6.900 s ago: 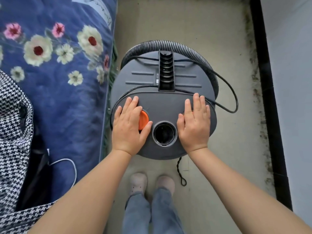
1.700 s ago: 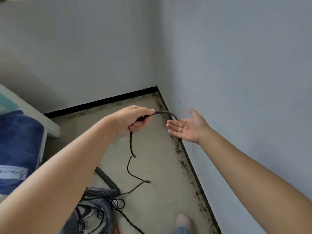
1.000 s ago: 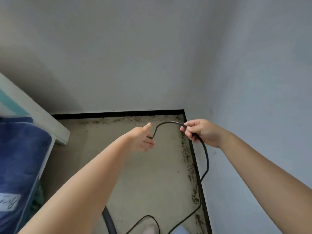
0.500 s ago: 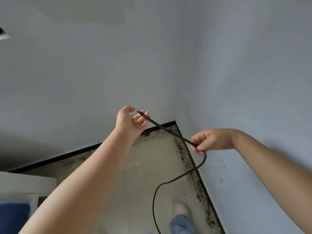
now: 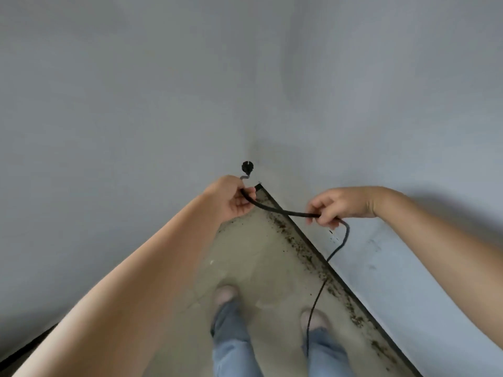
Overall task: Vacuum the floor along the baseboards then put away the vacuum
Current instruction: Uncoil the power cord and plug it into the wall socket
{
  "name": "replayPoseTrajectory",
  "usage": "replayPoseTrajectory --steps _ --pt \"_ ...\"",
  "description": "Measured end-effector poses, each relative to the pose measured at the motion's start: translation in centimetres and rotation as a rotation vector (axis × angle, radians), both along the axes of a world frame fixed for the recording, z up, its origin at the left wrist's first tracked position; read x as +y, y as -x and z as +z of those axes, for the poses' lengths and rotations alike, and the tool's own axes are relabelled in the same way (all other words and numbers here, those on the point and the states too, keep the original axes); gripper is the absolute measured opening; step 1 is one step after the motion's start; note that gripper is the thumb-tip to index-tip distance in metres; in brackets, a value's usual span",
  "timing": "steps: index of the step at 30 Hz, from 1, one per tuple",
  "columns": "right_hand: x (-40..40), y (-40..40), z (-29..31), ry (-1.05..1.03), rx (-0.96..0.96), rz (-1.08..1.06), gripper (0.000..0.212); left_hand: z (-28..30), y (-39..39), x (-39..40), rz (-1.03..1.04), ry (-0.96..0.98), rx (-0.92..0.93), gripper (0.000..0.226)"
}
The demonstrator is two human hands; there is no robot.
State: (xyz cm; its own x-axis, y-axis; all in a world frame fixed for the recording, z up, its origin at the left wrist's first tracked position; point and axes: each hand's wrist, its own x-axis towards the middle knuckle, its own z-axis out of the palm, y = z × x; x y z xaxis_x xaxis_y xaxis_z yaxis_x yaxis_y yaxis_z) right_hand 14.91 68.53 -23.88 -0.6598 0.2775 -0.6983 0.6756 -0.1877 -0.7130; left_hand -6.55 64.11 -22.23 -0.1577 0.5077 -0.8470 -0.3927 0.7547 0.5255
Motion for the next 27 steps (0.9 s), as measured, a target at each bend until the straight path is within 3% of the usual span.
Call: replayPoseTrajectory --steps 1,5,9,13,17,22,27 --pt "-0.1 0.5 0.3 -0.04 -0.005 -0.029 0.014 -0.3 0.6 0.5 -0.048 0.012 -0.017 0.021" --pt "-1.8 3.0 1.0 -0.075 -0.02 -0.144 0.036 -0.7 2.9 1.4 -0.166 0.064 -0.044 0.026" --pt "-3.4 5.9 0.0 0.103 0.045 -0.166 0.038 -1.9 5.8 1.8 -0.058 0.112 -0.108 0.027" --pt "-4.2 5.8 -3.4 0.267 -0.15 -0.123 0.037 -4.7 7.4 1.8 -0.051 0.176 -0.16 0.023" --pt "-6.6 3.7 -7.9 0.404 -0.265 -0.203 0.041 -8.8 6.3 1.3 -0.11 0.209 -0.108 0.033" --pt "-11.2 0.1 -13.5 0.532 -0.377 -0.242 0.038 -13.3 4.3 2.0 -0.146 0.195 -0.057 0.028" --pt "-14.7 0.4 -17.4 0.497 -0.228 -0.371 0.024 -16.9 -1.2 -0.3 -0.372 0.187 -0.101 0.032"
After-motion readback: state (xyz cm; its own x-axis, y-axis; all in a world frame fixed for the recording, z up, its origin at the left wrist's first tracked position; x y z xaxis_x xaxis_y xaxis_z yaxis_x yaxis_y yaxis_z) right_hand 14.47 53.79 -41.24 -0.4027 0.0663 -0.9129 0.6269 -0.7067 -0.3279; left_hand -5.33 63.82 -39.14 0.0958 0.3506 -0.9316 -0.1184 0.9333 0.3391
